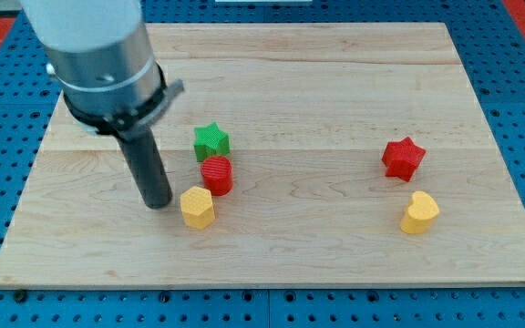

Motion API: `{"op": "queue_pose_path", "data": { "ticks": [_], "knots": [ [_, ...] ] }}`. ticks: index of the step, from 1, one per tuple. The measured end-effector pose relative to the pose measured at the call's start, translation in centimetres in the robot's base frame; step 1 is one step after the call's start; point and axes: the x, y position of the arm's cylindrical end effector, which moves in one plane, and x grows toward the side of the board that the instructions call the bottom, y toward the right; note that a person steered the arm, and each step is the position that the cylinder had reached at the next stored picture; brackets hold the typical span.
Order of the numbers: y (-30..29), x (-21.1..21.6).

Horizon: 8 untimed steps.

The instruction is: Place the yellow hexagon diagonal to the yellow heart

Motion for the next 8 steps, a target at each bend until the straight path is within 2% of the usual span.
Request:
{"op": "queue_pose_path", "data": {
  "ticks": [1,3,6,8],
  "knots": [
    [4.6,1.4],
    [17.7,2.7],
    [21.2,4.5],
    [22.6,-1.3]
  ]
}}
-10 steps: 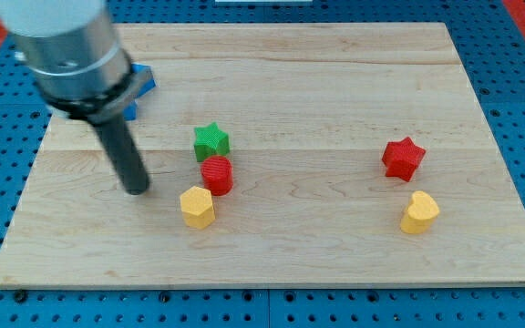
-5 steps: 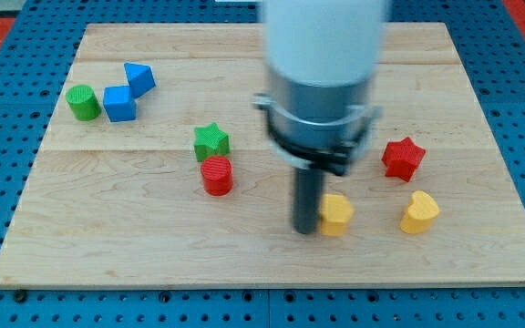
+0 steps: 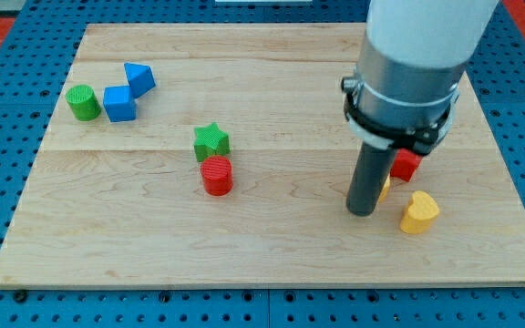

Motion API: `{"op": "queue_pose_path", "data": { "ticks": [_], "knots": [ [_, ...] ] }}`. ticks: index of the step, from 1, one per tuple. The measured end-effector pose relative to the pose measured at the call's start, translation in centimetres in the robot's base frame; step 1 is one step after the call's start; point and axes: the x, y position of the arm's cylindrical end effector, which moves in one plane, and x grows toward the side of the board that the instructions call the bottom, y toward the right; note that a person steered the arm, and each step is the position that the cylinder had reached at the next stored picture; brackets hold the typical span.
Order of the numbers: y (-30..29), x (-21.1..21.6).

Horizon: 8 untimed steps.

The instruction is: Place the yellow hexagon diagonal to the yellow heart

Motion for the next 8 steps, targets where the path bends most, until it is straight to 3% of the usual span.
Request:
{"op": "queue_pose_path", "data": {
  "ticks": [2,3,4,5,6,7,8],
  "knots": [
    [0.1,0.9],
    [3.7,0.7],
    [4.9,-1.4],
    [2.2,-3.8],
    [1.6,-1.7],
    [-1.3,-3.6],
    [3.5,-6.2]
  ]
}}
